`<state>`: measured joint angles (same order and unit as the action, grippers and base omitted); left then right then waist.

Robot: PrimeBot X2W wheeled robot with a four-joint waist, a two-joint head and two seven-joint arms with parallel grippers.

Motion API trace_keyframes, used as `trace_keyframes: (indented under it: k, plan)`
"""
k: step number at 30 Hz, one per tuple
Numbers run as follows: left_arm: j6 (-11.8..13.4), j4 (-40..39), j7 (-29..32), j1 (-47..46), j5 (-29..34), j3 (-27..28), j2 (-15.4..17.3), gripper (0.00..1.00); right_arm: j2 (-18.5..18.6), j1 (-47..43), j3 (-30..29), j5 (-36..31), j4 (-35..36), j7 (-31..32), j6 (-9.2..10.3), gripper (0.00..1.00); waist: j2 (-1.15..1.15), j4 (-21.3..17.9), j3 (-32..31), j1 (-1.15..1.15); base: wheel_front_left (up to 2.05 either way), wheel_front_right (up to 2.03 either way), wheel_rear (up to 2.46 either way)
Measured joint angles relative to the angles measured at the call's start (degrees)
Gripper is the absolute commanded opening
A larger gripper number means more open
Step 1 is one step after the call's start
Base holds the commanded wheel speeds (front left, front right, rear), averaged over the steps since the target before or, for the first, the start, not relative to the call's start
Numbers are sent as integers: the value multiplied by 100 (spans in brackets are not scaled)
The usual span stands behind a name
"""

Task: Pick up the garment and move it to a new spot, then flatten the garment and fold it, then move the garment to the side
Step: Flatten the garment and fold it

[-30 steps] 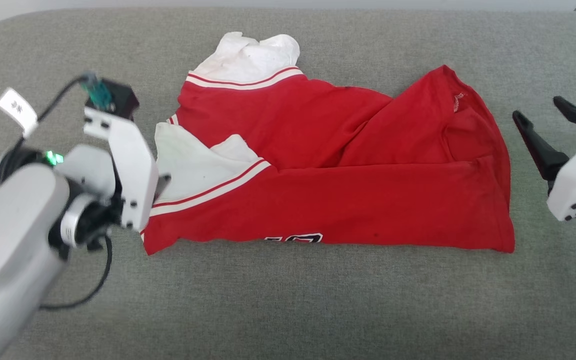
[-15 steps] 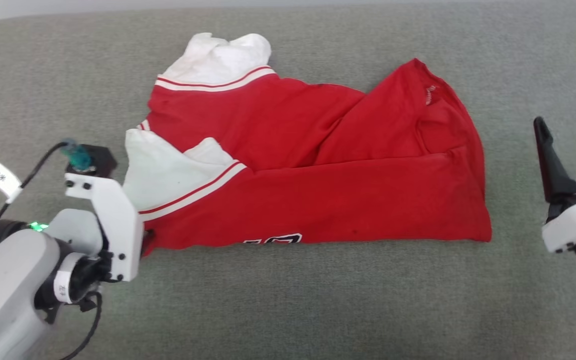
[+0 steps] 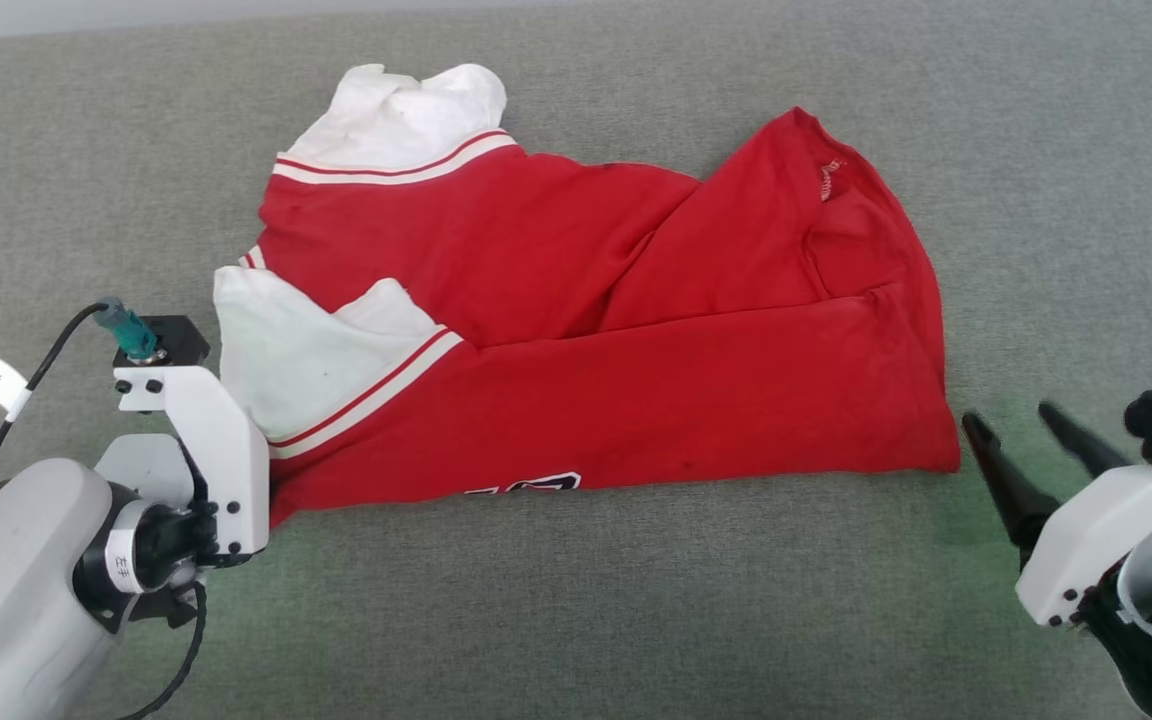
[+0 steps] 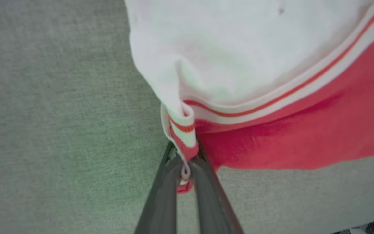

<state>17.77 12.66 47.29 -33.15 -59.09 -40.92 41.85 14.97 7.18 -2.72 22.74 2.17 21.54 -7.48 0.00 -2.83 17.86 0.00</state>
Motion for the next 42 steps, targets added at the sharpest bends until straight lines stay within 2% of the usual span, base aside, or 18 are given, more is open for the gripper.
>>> trace_keyframes:
  k: [8,15,16,17,19,27,31,42]
  plan:
    - [-89,140,-25,-166,8,-81,-212,0,188,174,247,520,-439,1311,-1,100,0,180,23,0,0,0,0]
    - [-172,163,-83,-248,10,-110,-328,0,361,675,483,538,-866,1981,0,100,0,365,100,0,0,0,0]
    - [-182,171,-93,-255,11,-112,-336,0,375,756,513,545,-967,2079,-1,84,0,386,111,0,0,0,0]
    - [-188,185,-98,-270,10,-112,-357,0,407,826,594,549,-1032,2206,1,34,0,406,119,0,0,0,0]
    - [-197,204,-148,-281,18,-123,-391,0,502,959,672,545,-1169,2458,0,0,0,448,128,0,0,0,0]
    - [-246,177,-224,-293,18,-115,-439,0,791,1081,773,812,-1121,2905,-1,0,0,570,88,0,0,0,0]
    - [-159,-25,-132,-264,14,-121,-323,0,949,1035,691,1005,-867,3133,-1,0,0,609,34,0,0,0,0]
    - [494,-1358,148,205,9,-33,352,0,1405,382,341,1417,307,3882,-2,0,0,692,-31,0,0,0,0]
